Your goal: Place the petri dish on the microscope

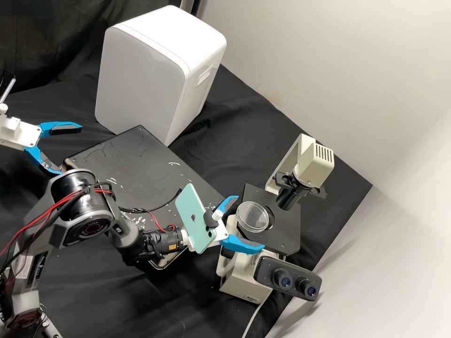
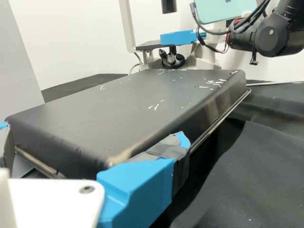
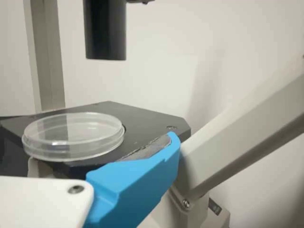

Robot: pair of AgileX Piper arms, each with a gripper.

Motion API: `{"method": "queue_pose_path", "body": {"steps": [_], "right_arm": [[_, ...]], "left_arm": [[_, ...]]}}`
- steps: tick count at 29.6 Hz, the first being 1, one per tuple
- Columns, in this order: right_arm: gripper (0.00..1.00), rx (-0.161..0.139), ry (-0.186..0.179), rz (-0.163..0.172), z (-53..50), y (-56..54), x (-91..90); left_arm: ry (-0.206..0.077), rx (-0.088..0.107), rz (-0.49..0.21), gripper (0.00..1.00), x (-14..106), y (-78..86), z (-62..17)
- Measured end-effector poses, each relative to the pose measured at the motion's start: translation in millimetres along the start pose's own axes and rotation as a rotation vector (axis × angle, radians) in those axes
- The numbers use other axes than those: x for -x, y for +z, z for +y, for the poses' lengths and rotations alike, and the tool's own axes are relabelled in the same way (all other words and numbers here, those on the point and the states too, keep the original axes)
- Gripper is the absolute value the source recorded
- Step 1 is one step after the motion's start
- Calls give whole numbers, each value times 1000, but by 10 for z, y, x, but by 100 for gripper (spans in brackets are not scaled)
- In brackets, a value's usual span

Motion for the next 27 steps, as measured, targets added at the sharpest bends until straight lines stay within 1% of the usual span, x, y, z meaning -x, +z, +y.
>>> {"method": "queue_pose_path", "body": {"steps": [4, 8, 10, 12, 13, 15, 19, 20, 22, 23, 25, 26, 27], "right_arm": [[100, -22, 3, 9, 38, -16, 27], [100, -23, 5, 9, 49, -12, 34], [100, -27, 5, 9, 49, -12, 34], [100, -27, 5, 9, 49, -12, 34], [100, -27, 5, 9, 49, -12, 34], [100, -27, 5, 9, 49, -12, 34], [100, -27, 5, 9, 49, -12, 34], [100, -27, 5, 9, 49, -12, 34], [100, -27, 5, 9, 49, -12, 34], [100, -27, 5, 9, 49, -12, 34], [100, -27, 5, 9, 49, -12, 34], [100, -27, 5, 9, 49, -12, 34], [100, -27, 5, 9, 49, -12, 34]], "left_arm": [[0, 0, 0, 100, 0, 0, 0], [1, -3, 4, 100, 0, -4, 1], [7, -16, 16, 100, -3, -5, 8], [20, -28, 24, 100, 1, -3, 30], [26, -40, 28, 100, 2, 1, 41], [42, -57, 41, 100, 7, 4, 69], [70, -78, 84, 100, 30, 14, 108], [81, -81, 103, 100, 43, 25, 120], [90, -78, 126, 100, 71, 31, 126], [96, -88, 135, 100, 82, 35, 134], [102, -101, 141, 100, 109, 54, 138], [108, -106, 144, 100, 126, 61, 147], [120, -116, 144, 100, 150, 71, 164]]}}
